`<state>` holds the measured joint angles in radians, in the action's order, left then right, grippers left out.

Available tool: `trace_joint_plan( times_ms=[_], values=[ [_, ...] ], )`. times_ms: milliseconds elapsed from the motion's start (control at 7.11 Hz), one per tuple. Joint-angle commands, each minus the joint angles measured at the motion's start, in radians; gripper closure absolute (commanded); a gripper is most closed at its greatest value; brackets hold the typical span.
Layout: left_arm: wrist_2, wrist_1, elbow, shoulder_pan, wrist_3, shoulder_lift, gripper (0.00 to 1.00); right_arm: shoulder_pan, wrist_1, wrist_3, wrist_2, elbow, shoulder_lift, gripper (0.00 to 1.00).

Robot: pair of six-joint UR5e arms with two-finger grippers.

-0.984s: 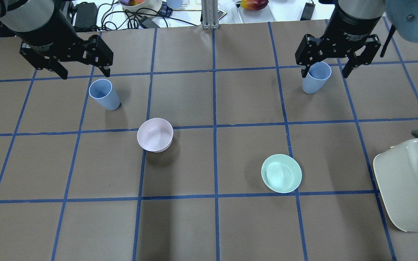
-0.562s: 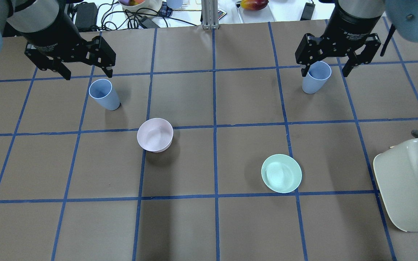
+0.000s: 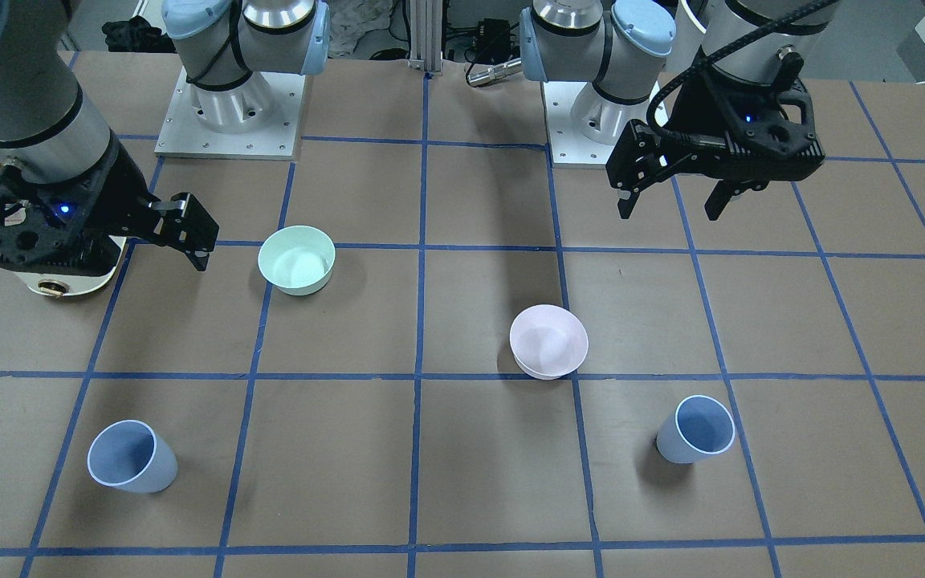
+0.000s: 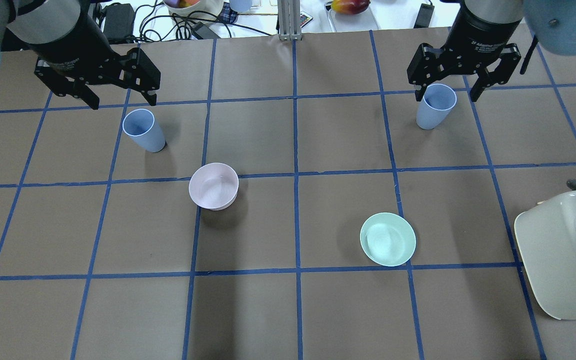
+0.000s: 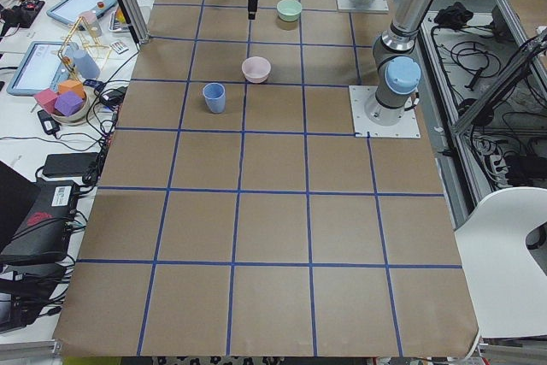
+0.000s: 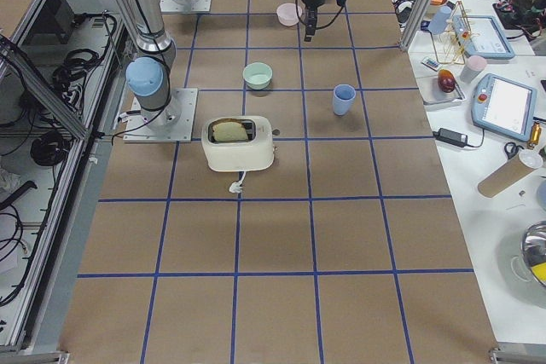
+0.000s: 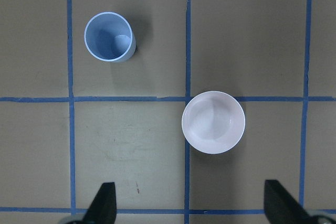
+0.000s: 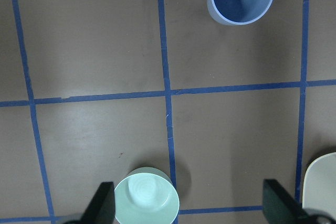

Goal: Stack blue cups with both arms

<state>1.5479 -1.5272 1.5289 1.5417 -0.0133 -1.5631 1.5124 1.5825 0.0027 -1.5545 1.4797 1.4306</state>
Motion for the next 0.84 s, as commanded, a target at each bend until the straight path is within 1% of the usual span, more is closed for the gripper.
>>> trace_joint_plan(
  times_ms=[0,141,281,422,562,703],
  values=[
    [-0.014,0.005,-0.009,-0.012,-0.011,-0.008,0.00,-0.043,0.025,-0.001,0.004,-0.009,-0.027,0.00],
    [0.004,0.013,-0.009,-0.014,-0.017,-0.068,0.00,-0.067,0.027,-0.003,0.002,-0.016,-0.045,0.00],
    [0.011,0.116,-0.006,-0.020,-0.019,-0.160,0.00,-0.096,0.034,-0.016,0.004,-0.050,-0.093,0.00],
    [0.065,0.196,-0.004,-0.037,-0.019,-0.249,0.00,-0.127,0.051,-0.048,0.004,-0.097,-0.158,0.00],
    [0.111,0.240,-0.010,-0.067,-0.028,-0.324,0.00,-0.138,0.080,-0.099,0.004,-0.143,-0.229,0.00],
    [0.113,0.334,0.002,-0.103,-0.092,-0.372,0.00,-0.139,0.135,-0.121,0.004,-0.160,-0.290,0.00]
  ],
)
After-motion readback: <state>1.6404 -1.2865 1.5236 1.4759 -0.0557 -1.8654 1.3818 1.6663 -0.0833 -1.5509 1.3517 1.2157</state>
